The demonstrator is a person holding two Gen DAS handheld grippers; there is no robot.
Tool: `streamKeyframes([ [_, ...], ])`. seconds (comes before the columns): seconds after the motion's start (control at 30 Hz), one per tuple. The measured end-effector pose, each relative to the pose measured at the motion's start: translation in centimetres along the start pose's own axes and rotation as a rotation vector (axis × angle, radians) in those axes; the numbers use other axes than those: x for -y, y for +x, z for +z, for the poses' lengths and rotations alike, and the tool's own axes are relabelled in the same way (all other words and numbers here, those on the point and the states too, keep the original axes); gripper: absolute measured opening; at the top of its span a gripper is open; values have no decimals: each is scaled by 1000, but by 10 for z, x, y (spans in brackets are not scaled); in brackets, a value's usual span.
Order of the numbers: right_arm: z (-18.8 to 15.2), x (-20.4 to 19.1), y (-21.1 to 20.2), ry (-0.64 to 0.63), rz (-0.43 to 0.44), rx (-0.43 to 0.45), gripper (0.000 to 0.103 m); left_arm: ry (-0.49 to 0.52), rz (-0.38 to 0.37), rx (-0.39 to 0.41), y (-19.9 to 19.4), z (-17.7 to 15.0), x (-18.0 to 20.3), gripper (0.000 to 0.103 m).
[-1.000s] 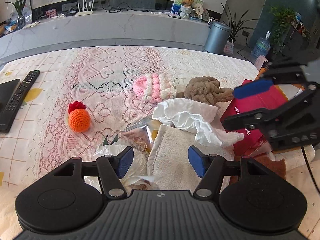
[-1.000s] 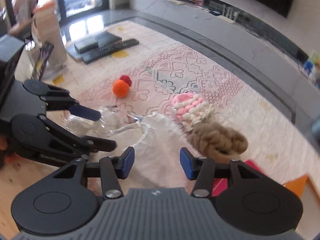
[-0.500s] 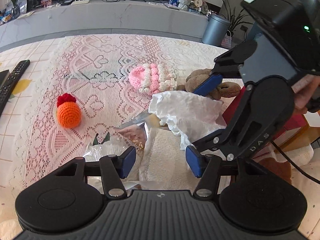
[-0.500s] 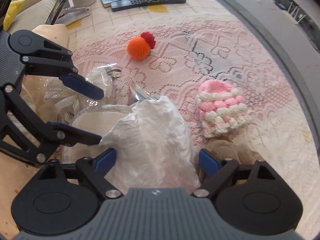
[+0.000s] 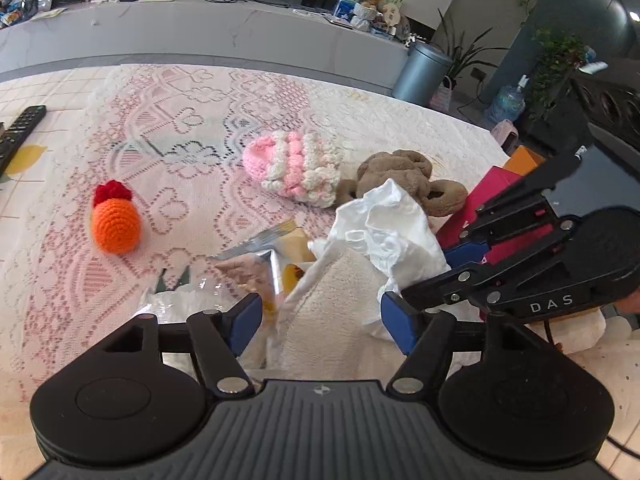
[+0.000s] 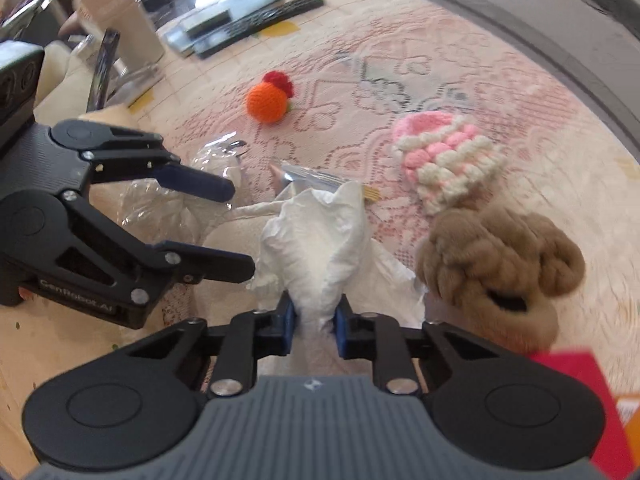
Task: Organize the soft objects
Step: 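Carry the pad with left tool while right tool carries tissue to orange box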
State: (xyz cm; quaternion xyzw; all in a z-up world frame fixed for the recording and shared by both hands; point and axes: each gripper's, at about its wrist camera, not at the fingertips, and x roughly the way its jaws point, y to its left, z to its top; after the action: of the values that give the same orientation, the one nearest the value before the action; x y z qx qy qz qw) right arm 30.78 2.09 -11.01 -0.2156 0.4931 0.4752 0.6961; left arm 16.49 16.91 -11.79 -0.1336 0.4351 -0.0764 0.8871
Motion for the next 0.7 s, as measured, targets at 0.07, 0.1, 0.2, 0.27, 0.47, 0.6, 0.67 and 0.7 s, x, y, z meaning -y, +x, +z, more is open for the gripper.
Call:
streamKeyframes([
  [0.07,-8,1,-4,56,-2,38,16,-7,-27,-3,3,-1,1,77],
  [0.1,-11,2,-4,80,0,52,16,-5,-33,-1,3,-1,1,74],
  [0.2,-18,3,-8,142,-3,101,16,18,-15,7,0,-2,5,38],
  [0.27,-21,2,-14,174,-14,140,15,27,-19,7,-3,-3,9,27],
  [0.47,-33,-9,-25,269,-51,231,12,66,-11,83,-28,-13,31,16],
  [0.6,-45,-22,-57,306,-59,366,12,45,22,162,-61,-17,40,15],
  [0.67,-52,-27,-77,326,-69,433,12,23,46,218,-78,-18,43,15],
  [0.7,-56,-29,-85,337,-72,461,12,13,48,242,-86,-18,44,15],
])
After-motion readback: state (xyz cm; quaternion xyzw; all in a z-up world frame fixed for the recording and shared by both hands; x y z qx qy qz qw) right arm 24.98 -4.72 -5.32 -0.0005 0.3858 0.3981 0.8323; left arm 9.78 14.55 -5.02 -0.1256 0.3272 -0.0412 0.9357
